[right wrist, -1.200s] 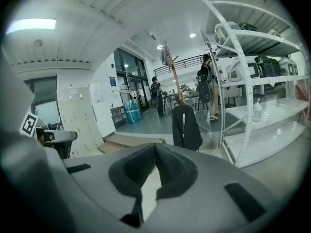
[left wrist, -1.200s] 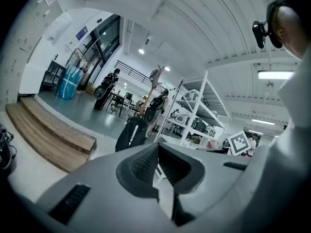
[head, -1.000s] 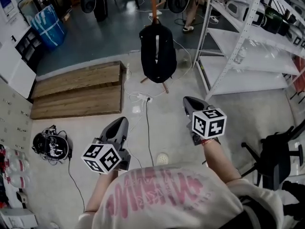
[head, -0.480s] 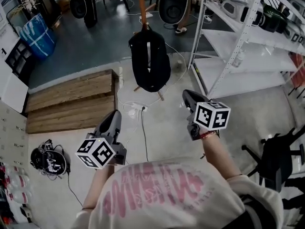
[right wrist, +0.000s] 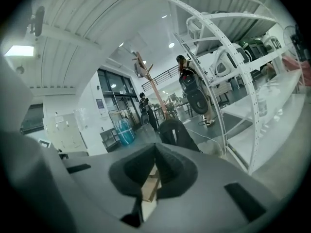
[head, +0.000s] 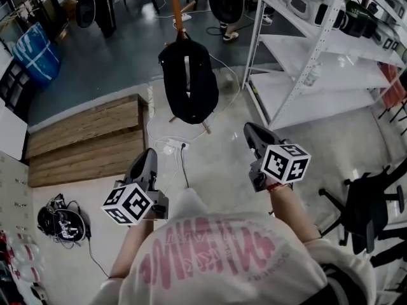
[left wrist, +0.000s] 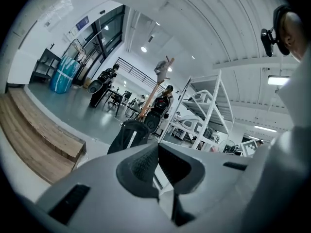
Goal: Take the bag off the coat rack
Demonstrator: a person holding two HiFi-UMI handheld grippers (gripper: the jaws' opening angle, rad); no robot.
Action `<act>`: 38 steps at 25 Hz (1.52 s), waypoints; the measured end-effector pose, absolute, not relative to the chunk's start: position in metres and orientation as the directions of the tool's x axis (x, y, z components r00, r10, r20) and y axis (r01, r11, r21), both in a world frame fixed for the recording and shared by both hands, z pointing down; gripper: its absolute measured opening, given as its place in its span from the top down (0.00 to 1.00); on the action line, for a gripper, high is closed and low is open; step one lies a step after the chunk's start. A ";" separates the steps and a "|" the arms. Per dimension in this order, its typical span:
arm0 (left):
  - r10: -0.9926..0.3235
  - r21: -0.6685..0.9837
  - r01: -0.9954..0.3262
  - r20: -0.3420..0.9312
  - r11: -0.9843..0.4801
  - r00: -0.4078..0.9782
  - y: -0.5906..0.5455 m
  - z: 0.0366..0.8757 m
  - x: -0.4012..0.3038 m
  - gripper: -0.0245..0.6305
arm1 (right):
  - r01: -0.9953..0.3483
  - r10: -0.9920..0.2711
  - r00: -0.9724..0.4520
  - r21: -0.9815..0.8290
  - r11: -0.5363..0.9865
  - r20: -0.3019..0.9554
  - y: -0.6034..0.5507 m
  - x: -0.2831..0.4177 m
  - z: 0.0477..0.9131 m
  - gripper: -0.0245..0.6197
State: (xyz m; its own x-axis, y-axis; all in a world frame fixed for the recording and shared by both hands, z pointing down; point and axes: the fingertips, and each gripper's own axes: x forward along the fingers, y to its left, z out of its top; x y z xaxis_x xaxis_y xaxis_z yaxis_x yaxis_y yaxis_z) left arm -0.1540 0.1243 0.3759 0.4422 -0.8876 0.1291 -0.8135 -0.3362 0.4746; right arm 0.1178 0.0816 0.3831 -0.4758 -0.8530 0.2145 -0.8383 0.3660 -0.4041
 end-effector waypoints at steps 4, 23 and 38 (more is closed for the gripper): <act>-0.876 0.491 -0.799 0.133 -0.349 0.464 0.102 0.384 -0.146 0.96 | -0.868 -0.845 -0.458 -0.343 0.358 0.276 0.066 0.118 0.397 0.95; -0.839 0.499 -0.756 0.099 -0.423 0.535 -0.122 0.363 -0.131 0.96 | -0.852 -0.840 -0.475 -0.375 0.365 0.263 -0.137 0.101 0.378 0.95; -0.842 0.500 -0.750 0.070 -0.434 0.534 -0.253 0.361 -0.145 0.96 | -0.854 -0.823 -0.495 -0.330 0.402 0.279 -0.267 0.076 0.378 0.95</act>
State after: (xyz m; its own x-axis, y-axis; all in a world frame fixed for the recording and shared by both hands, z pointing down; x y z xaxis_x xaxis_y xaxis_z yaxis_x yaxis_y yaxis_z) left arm -0.1449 -0.2529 0.3613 0.5345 -0.8422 0.0704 -0.7496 -0.4339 0.4999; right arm 0.0763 -0.2667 0.3783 -0.4947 -0.8230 0.2791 -0.8543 0.4016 -0.3301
